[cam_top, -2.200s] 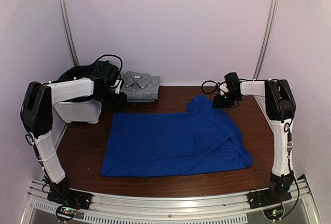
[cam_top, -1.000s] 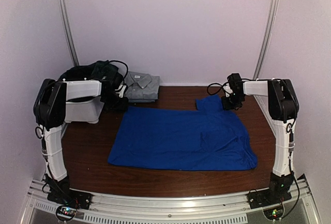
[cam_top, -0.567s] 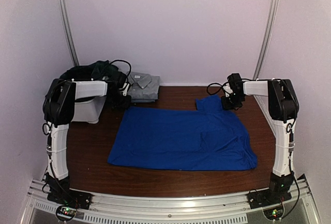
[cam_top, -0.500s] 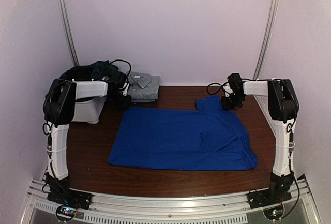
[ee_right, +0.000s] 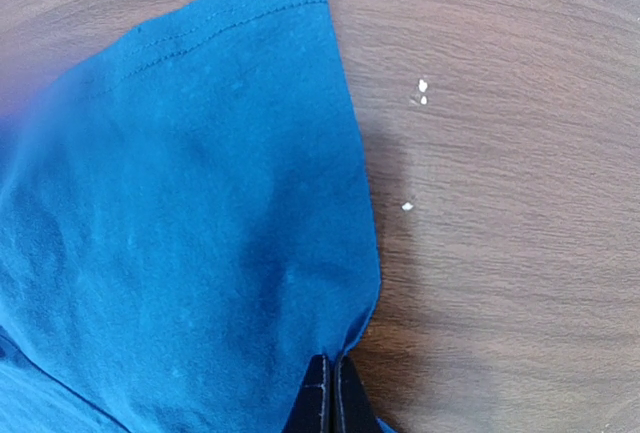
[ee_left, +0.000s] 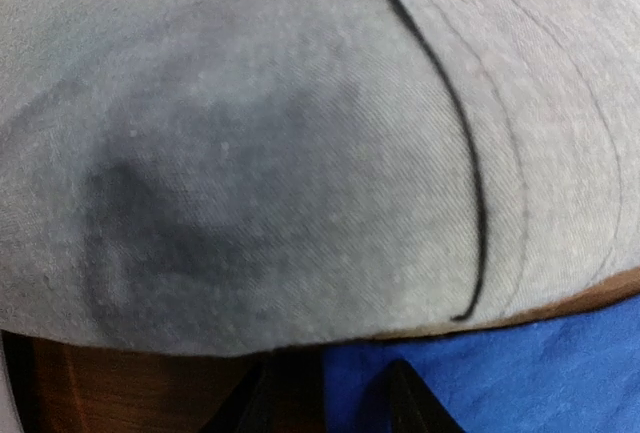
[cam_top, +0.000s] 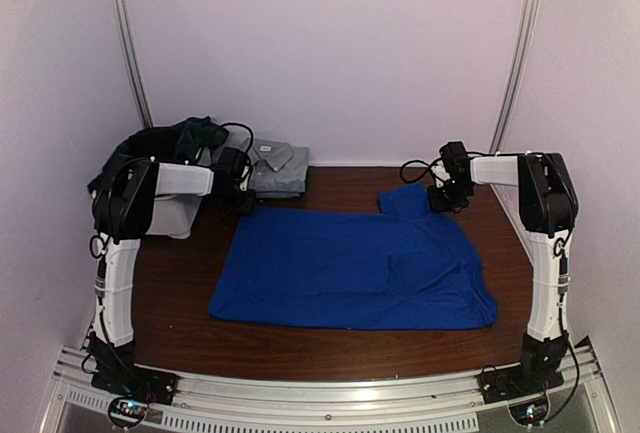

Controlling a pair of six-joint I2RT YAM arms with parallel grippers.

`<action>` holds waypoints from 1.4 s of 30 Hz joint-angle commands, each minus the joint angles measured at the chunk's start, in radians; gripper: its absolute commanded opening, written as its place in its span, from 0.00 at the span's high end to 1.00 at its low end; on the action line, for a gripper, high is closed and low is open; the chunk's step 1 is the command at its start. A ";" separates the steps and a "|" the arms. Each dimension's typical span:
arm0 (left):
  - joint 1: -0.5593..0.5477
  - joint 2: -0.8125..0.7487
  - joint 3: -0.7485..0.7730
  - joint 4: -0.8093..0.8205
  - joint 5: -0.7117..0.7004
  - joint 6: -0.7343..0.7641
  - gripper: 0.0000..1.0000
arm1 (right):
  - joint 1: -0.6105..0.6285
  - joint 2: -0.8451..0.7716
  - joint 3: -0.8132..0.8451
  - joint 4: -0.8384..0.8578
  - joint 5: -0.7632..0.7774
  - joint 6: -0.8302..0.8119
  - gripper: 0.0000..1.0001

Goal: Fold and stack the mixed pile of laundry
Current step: Move the 1/3-folded T-shirt to the center of the board, then pick up the 1/3-folded T-shirt from the center of the board.

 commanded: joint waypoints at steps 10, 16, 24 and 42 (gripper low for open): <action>0.039 0.095 0.052 0.022 0.157 -0.024 0.67 | 0.002 -0.022 -0.007 -0.030 -0.003 -0.005 1.00; 0.039 0.081 0.041 0.015 0.225 0.000 0.87 | 0.002 -0.028 -0.005 -0.030 -0.012 -0.007 1.00; 0.039 -0.073 -0.117 0.084 0.178 -0.011 1.00 | 0.003 -0.071 -0.045 -0.008 -0.030 -0.003 1.00; 0.039 -0.193 -0.111 0.127 0.112 0.039 1.00 | 0.002 -0.210 -0.075 0.021 -0.028 0.018 1.00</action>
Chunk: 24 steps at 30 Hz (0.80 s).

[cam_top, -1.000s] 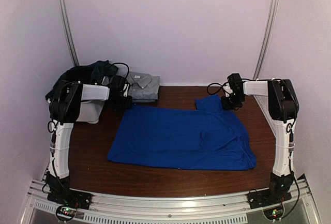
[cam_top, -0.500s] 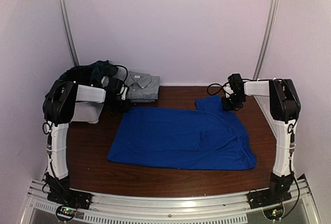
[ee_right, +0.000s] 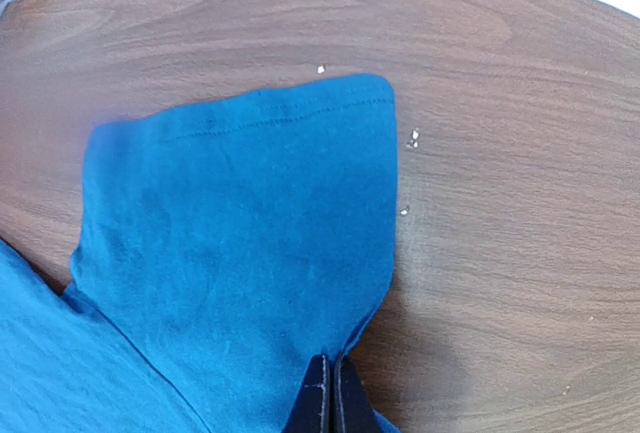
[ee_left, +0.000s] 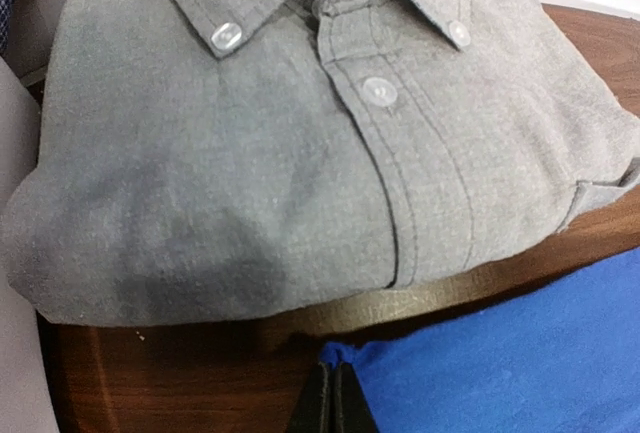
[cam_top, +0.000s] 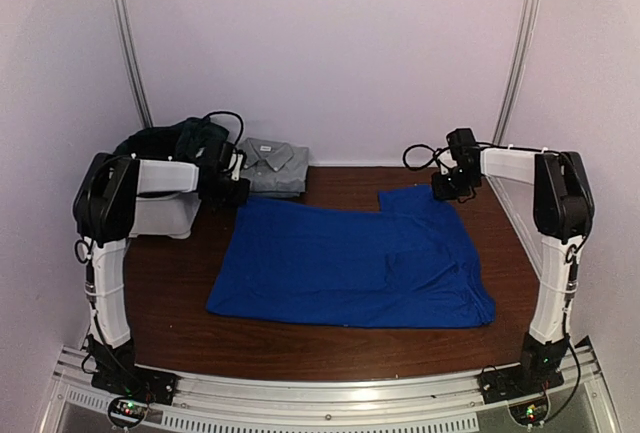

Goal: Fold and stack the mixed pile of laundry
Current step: Pick up the 1/3-folded T-shirt from the center of the board, then fold the 1/3-folded T-shirt at the center of the board.

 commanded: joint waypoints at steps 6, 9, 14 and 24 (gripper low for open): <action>0.003 -0.174 -0.161 0.101 -0.025 0.008 1.00 | 0.003 -0.179 -0.151 0.058 -0.014 0.049 1.00; 0.003 -0.217 -0.214 0.110 -0.016 0.008 1.00 | 0.003 -0.217 -0.208 0.074 -0.031 0.064 1.00; 0.003 -0.305 -0.334 0.134 -0.007 -0.016 1.00 | 0.004 -0.299 -0.299 0.089 -0.048 0.080 1.00; -0.009 -0.496 -0.573 0.170 0.006 -0.057 1.00 | 0.018 -0.426 -0.476 0.113 -0.064 0.111 1.00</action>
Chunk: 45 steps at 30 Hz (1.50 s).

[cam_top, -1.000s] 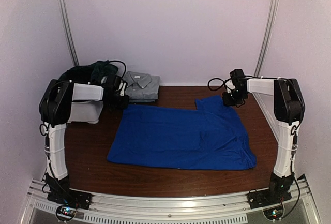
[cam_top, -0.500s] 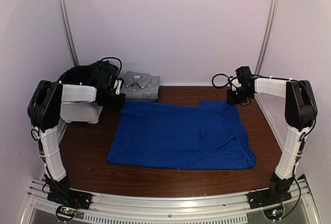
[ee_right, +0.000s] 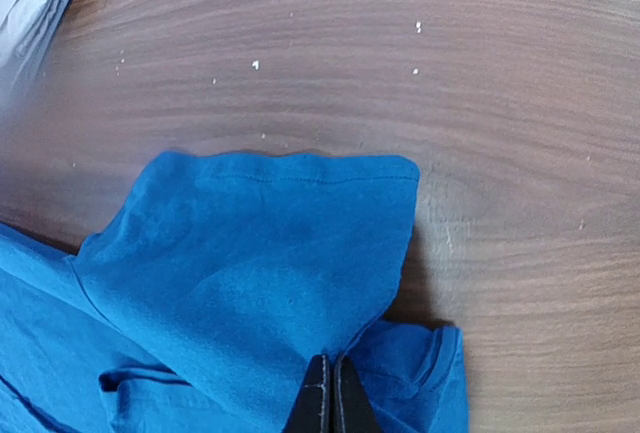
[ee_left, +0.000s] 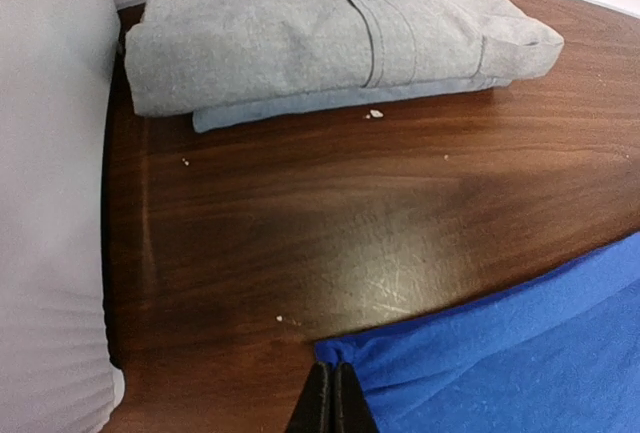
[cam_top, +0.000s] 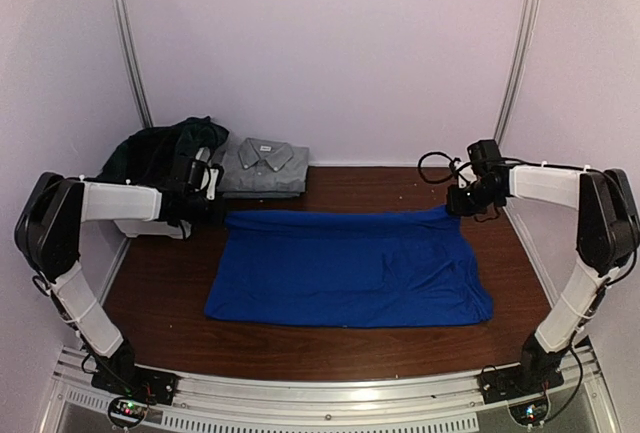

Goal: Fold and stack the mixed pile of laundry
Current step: Fold the 1/3-folded T-shirt at the center of the board.

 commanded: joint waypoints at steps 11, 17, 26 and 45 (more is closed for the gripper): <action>-0.059 -0.101 -0.225 0.056 -0.044 -0.035 1.00 | 0.020 -0.060 -0.185 0.066 0.032 0.062 1.00; -0.060 -0.066 -0.220 0.030 -0.078 -0.030 1.00 | 0.020 -0.061 -0.235 0.079 0.047 0.077 1.00; -0.062 -0.081 -0.184 0.011 -0.082 -0.019 1.00 | 0.034 -0.089 -0.204 0.046 0.054 0.072 1.00; -0.064 -0.115 -0.257 0.014 -0.106 -0.042 1.00 | 0.033 -0.087 -0.265 0.045 0.089 0.079 1.00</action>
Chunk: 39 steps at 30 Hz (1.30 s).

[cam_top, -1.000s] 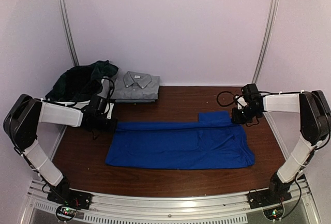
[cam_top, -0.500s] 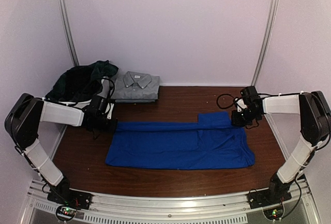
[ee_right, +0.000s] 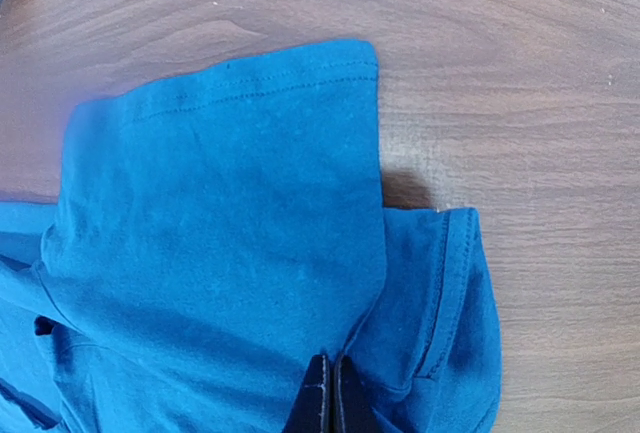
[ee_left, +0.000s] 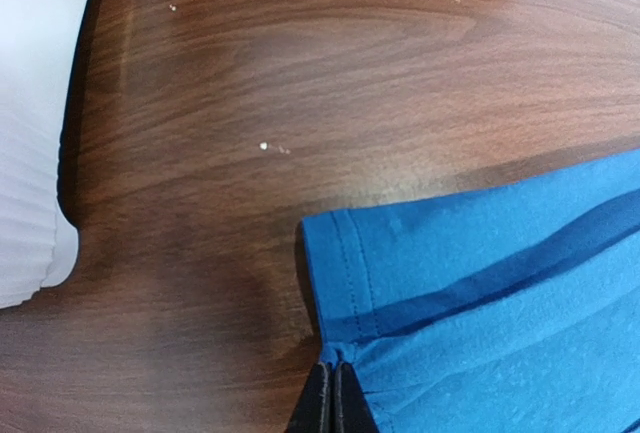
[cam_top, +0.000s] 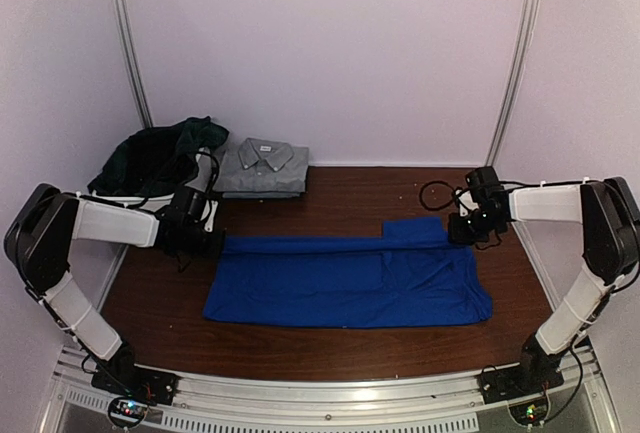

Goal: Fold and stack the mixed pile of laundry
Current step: Fold the 1/3-folded T-shirt at the center of the board.

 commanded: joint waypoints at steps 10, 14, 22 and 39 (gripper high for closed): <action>-0.002 -0.049 -0.043 -0.022 0.028 -0.023 0.85 | 0.000 -0.017 -0.034 -0.030 0.060 0.023 0.73; -0.002 -0.129 -0.029 -0.033 0.031 -0.032 0.74 | -0.005 -0.080 0.012 -0.065 0.078 0.003 0.58; -0.004 -0.036 0.144 -0.095 0.080 0.008 0.71 | -0.011 -0.001 0.158 -0.074 -0.035 -0.051 0.55; -0.095 0.242 0.422 -0.144 0.184 0.069 0.59 | -0.051 0.330 0.437 -0.109 -0.037 -0.099 0.49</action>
